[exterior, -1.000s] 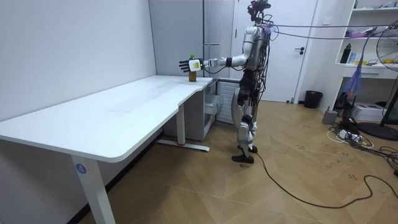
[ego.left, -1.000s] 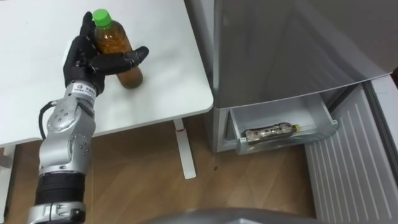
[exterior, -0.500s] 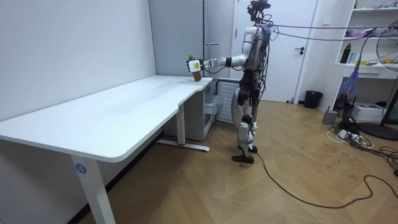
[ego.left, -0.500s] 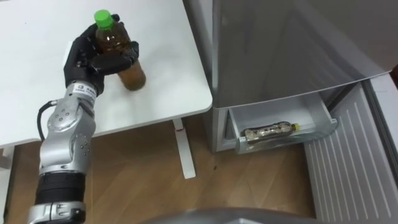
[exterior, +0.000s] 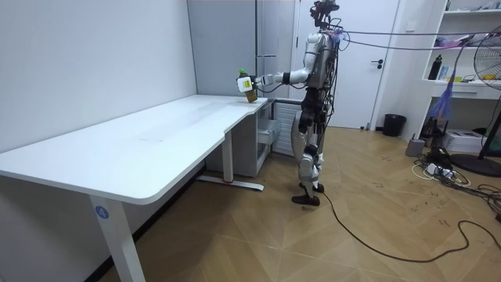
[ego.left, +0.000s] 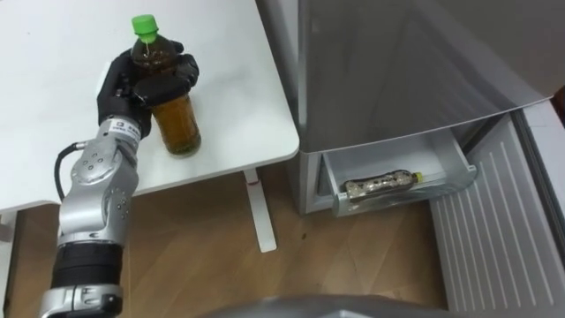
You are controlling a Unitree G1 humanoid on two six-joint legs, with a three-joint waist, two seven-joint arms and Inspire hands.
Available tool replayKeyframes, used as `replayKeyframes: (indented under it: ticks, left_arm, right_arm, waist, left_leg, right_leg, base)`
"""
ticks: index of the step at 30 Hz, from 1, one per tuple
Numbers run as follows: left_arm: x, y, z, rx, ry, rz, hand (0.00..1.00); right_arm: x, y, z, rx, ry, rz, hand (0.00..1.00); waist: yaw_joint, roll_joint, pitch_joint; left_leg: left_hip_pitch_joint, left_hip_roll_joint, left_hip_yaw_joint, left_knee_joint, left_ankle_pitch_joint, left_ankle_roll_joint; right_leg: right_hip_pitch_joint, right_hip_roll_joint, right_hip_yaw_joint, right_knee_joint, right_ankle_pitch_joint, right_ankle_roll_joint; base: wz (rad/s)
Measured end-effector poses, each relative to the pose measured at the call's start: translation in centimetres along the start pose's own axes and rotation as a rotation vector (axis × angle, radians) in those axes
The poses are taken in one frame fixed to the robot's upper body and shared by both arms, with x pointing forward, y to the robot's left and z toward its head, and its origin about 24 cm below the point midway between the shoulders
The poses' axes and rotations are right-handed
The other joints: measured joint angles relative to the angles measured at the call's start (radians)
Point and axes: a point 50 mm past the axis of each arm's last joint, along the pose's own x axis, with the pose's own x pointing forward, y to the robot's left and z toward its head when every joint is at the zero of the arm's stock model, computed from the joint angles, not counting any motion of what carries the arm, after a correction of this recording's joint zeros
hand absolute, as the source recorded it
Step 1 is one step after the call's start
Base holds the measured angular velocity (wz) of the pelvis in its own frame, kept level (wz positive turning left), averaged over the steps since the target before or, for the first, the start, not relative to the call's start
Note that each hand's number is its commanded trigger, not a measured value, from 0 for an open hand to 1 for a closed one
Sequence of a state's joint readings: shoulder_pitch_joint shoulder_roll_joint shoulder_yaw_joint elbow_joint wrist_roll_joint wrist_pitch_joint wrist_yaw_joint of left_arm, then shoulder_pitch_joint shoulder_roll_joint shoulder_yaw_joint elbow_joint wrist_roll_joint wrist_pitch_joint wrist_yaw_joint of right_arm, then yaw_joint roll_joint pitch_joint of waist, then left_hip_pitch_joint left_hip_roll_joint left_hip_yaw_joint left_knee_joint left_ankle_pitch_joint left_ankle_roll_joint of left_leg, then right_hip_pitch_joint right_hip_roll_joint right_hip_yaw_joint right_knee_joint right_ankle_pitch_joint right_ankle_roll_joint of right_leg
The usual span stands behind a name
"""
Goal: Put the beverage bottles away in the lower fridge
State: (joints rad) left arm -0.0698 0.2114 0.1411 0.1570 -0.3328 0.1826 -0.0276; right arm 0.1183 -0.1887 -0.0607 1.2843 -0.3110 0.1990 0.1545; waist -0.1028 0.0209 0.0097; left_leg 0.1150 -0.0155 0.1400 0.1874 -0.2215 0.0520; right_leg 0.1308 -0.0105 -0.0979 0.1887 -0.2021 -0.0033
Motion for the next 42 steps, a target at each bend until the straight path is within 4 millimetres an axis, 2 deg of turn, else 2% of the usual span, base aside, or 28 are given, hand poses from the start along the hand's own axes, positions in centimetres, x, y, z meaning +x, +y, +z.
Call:
replayKeyframes:
  ticks: [5,15,21,26,29,33,37,42]
  left_arm:
    - [0.0,0.0,0.0,-0.001,0.002,0.002,1.0]
    - [0.0,-0.3,-0.1,-0.006,0.003,0.003,1.0]
    - [0.0,-1.5,-0.1,0.013,0.004,-0.04,1.0]
    - [-1.2,-2.5,-0.6,-0.012,-0.002,-0.085,1.0]
    - [-1.8,-3.0,-0.8,-0.019,0.001,-0.113,1.0]
    - [-1.9,-3.1,-0.9,-0.051,0.003,-0.11,1.0]
    - [-2.3,-3.5,-0.6,-0.079,-0.016,-0.112,1.0]
    - [-2.9,-4.2,-1.6,-0.153,0.014,-0.132,1.0]
  right_arm:
    - [0.0,0.0,0.0,0.001,0.001,0.0,0.0]
    - [0.0,0.1,0.0,-0.001,0.001,0.0,0.0]
    - [0.0,0.2,0.0,-0.035,0.003,0.0,0.0]
    - [0.0,0.2,0.1,-0.046,0.008,-0.001,0.0]
    - [0.0,0.2,0.4,-0.047,-0.003,-0.01,0.0]
    - [-0.1,-0.1,1.8,-0.051,-0.046,-0.035,0.0]
    - [-0.3,-0.4,3.1,-0.031,-0.09,-0.053,0.0]
    - [-0.3,0.3,3.9,0.008,-0.13,-0.052,0.0]
  waist:
    - [0.0,-0.001,-0.0001]
    - [0.001,-0.011,-0.0075]
    - [0.017,-0.01,-0.0078]
    - [0.026,-0.011,-0.0088]
    - [0.033,-0.013,-0.0089]
    - [0.051,-0.013,-0.0086]
    - [0.06,-0.015,-0.0083]
    - [0.084,-0.026,-0.006]
  left_leg:
    - [0.0,0.0,0.0,-0.001,0.0,0.0]
    - [0.001,0.0,-0.003,0.0,0.0,0.0]
    - [-0.001,-0.001,-0.002,0.0,0.0,0.0]
    - [0.0,0.0,-0.005,-0.002,0.0,0.0]
    - [0.0,0.0,-0.012,0.003,0.001,0.0]
    - [-0.001,0.0,-0.013,0.004,0.001,-0.001]
    - [-0.017,-0.001,-0.017,0.011,0.001,-0.001]
    - [-0.018,-0.002,-0.037,0.017,0.001,-0.001]
  right_leg:
    - [0.0,0.0,-0.001,0.0,0.0,0.0]
    - [0.002,0.0,-0.002,0.0,0.0,0.0]
    - [0.001,0.0,-0.005,-0.001,0.0,0.0]
    - [0.01,-0.004,-0.027,-0.002,0.0,0.0]
    - [0.011,-0.009,-0.041,-0.002,0.0,0.0]
    - [0.009,-0.01,-0.048,-0.004,0.0,0.0]
    - [0.012,-0.009,-0.074,-0.005,0.0,0.0]
    - [0.017,-0.015,-0.093,-0.005,0.0,0.0]
  base:
    - [0.0]
    - [0.0]
    - [0.0]
    - [0.03]
    - [0.09]
    - [0.0]
    - [0.05]
    - [0.11]
